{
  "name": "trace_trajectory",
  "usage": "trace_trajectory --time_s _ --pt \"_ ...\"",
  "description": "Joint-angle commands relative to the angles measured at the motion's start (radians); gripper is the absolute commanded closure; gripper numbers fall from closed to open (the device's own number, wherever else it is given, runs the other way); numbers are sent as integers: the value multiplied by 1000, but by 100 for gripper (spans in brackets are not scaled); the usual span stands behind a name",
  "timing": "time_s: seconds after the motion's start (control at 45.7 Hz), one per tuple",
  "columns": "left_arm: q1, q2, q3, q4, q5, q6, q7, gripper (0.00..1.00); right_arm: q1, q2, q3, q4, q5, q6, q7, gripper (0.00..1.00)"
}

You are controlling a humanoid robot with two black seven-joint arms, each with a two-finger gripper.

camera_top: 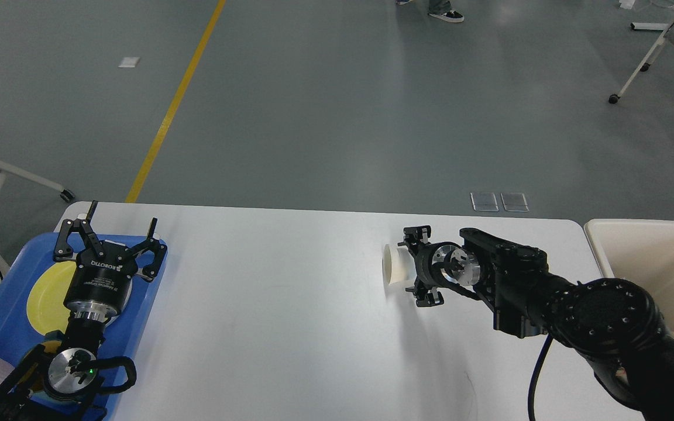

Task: Tidy desktop
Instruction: 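Close the right gripper around the white paper cup, then lift the paper cup and carry it toward the white bin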

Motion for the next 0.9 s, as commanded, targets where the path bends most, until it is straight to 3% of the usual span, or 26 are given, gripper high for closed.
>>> trace_trajectory --time_s 0.0,0.219,0.569,0.656,0.81,0.875 --pt "0 0 0 0 0 0 0 4 -4 1 0 -2 0 -1 0 21" --pt "0 0 0 0 0 0 0 4 -6 -1 -1 -3 0 -1 0 27" --pt "1 0 0 0 0 0 0 4 -1 -28 0 12 0 5 0 51" --pt "0 -1 0 0 0 0 0 4 2 -41 0 20 -1 11 -3 63" --pt "0 0 1 0 -1 0 0 4 5 -85 0 80 -5 23 -3 99" --pt "0 0 0 0 0 0 0 4 20 -111 2 132 -15 23 -3 100"
